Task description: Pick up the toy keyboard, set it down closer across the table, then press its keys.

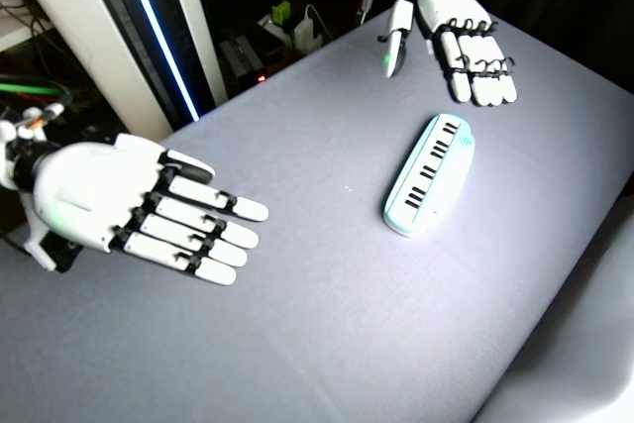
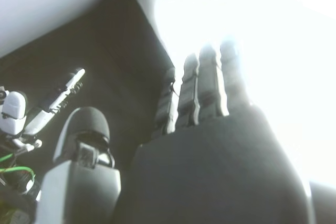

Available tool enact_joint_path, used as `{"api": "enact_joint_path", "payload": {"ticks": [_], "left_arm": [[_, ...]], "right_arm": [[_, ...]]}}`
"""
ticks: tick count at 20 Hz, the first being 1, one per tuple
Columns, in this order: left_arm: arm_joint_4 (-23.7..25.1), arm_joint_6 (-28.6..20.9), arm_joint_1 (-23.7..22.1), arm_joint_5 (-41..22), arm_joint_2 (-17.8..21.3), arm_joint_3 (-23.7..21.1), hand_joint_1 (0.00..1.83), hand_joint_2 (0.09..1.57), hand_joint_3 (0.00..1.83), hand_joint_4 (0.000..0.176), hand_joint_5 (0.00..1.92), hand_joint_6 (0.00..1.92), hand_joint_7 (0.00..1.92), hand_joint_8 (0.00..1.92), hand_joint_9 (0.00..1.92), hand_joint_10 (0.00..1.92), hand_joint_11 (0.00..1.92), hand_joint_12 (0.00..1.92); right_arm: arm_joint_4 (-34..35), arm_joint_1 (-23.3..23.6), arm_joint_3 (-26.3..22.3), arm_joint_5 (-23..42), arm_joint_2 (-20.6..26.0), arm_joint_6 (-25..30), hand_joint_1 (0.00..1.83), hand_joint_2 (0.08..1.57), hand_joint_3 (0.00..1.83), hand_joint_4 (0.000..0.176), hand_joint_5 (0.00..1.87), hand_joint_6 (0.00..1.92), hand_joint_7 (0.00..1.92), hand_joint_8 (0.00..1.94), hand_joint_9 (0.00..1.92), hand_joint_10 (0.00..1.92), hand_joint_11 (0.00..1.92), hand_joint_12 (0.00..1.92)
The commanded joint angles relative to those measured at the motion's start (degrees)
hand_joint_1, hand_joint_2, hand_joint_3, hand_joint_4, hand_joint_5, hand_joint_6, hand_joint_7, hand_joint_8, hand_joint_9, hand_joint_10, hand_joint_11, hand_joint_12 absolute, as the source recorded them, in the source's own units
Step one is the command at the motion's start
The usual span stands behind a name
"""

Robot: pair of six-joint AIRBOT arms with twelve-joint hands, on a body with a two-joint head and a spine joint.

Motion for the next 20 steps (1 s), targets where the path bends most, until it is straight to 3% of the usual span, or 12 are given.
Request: {"api": "enact_joint_path", "payload": {"ticks": [1, 4, 5, 6, 7, 8, 10, 12, 13, 16, 17, 20], "left_arm": [[-0.1, -0.1, -0.7, -6.0, -0.4, 0.3, 0.46, 1.25, 0.01, 0.039, 0.0, 0.0, 0.0, 0.0, 0.0, 0.0, 0.0, 0.0], [-0.2, 0.0, -1.1, -3.3, -0.7, 1.0, 0.44, 1.25, 0.0, 0.028, 0.0, 0.0, 0.0, 0.0, 0.0, 0.0, 0.0, 0.0], [-0.3, 0.0, -1.6, -1.6, -1.2, 1.8, 0.53, 1.17, 0.0, 0.047, 0.0, 0.0, 0.0, 0.0, 0.0, 0.0, 0.0, 0.0], [-0.3, 0.0, -2.5, 0.8, -1.9, 2.7, 0.55, 1.14, 0.0, 0.051, 0.0, 0.0, 0.0, 0.0, 0.0, 0.0, 0.0, 0.0], [-0.3, 0.0, -3.5, 3.3, -2.9, 4.0, 0.65, 1.05, 0.0, 0.04, 0.0, 0.0, 0.0, 0.0, 0.0, 0.0, 0.0, 0.0], [-0.2, 0.2, -4.7, 6.3, -4.0, 5.3, 0.69, 0.99, 0.0, 0.055, 0.0, 0.0, 0.0, 0.0, 0.0, 0.0, 0.0, 0.0], [-0.4, 0.4, -7.1, 12.8, -6.8, 9.0, 0.74, 0.96, 0.0, 0.076, 0.0, 0.0, 0.0, 0.0, 0.0, 0.0, 0.0, 0.0], [-1.3, 0.8, -8.2, 17.3, -9.0, 11.9, 0.75, 0.97, 0.0, 0.076, 0.0, 0.0, 0.0, 0.0, 0.0, 0.0, 0.0, 0.0], [-1.7, 0.8, -8.5, 18.5, -9.8, 12.8, 0.77, 0.95, 0.0, 0.084, 0.0, 0.0, 0.0, 0.0, 0.0, 0.0, 0.0, 0.0], [-5.7, 4.4, -9.4, 22.9, -12.1, 15.6, 0.84, 0.93, 0.0, 0.091, 0.0, 0.0, 0.0, 0.0, 0.0, 0.0, 0.0, 0.0], [-6.7, 5.2, -9.8, 24.2, -12.7, 16.4, 0.82, 0.92, 0.0, 0.105, 0.0, 0.0, 0.0, 0.0, 0.0, 0.0, 0.0, 0.0], [-10.1, 7.3, -10.4, 27.4, -14.6, 19.0, 0.81, 0.91, 0.0, 0.095, 0.0, 0.0, 0.0, 0.0, 0.0, 0.0, 0.0, 0.0]], "right_arm": [[-0.1, 0.6, 0.4, 5.8, 0.2, -0.1, 0.14, 1.32, 0.01, 0.0, 0.0, 0.0, 0.0, 0.0, 0.0, 0.0, 0.0, 0.0], [-0.1, 0.6, 0.4, 5.7, 0.2, -0.1, 0.14, 1.32, 0.01, 0.0, 0.0, 0.0, 0.0, 0.0, 0.0, 0.0, 0.0, 0.0], [0.0, 0.6, 0.4, 5.7, 0.2, -0.1, 0.11, 1.31, 0.0, 0.0, 0.0, 0.0, 0.0, 0.0, 0.0, 0.0, 0.0, 0.0], [0.1, 0.6, 0.4, 5.7, 0.2, -0.1, 0.1, 1.31, 0.0, 0.0, 0.0, 0.0, 0.0, 0.0, 0.0, 0.0, 0.0, 0.0], [0.2, 0.6, 0.4, 5.7, 0.2, -0.1, 0.1, 1.31, 0.0, 0.0, 0.0, 0.0, 0.0, 0.0, 0.0, 0.0, 0.0, 0.0], [0.4, 0.4, 0.4, 5.7, 0.2, -0.1, 0.1, 1.31, 0.0, 0.0, 0.0, 0.0, 0.0, 0.0, 0.0, 0.0, 0.0, 0.0], [0.6, 0.2, 0.4, 5.8, 0.2, -0.1, 0.1, 1.31, 0.0, 0.0, 0.0, 0.0, 0.0, 0.0, 0.0, 0.0, 0.0, 0.0], [0.7, 0.1, 0.4, 5.8, 0.2, -0.1, 0.1, 1.32, 0.01, 0.0, 0.0, 0.0, 0.0, 0.0, 0.0, 0.0, 0.0, 0.0], [0.7, 0.1, 0.3, 5.8, 0.2, -0.1, 0.11, 1.32, 0.0, 0.0, 0.0, 0.0, 0.0, 0.0, 0.0, 0.0, 0.0, 0.0], [1.0, -0.1, 0.3, 5.8, 0.2, 0.2, 0.12, 1.32, 0.0, 0.0, 0.0, 0.0, 0.0, 0.0, 0.0, 0.0, 0.0, 0.0], [1.2, -0.2, 0.3, 5.8, 0.2, 0.2, 0.13, 1.32, 0.0, 0.0, 0.0, 0.0, 0.0, 0.0, 0.0, 0.0, 0.0, 0.0], [1.5, -0.4, 0.3, 5.9, 0.2, 0.5, 0.15, 1.32, 0.0, 0.0, 0.0, 0.0, 0.0, 0.0, 0.0, 0.0, 0.0, 0.0]]}}
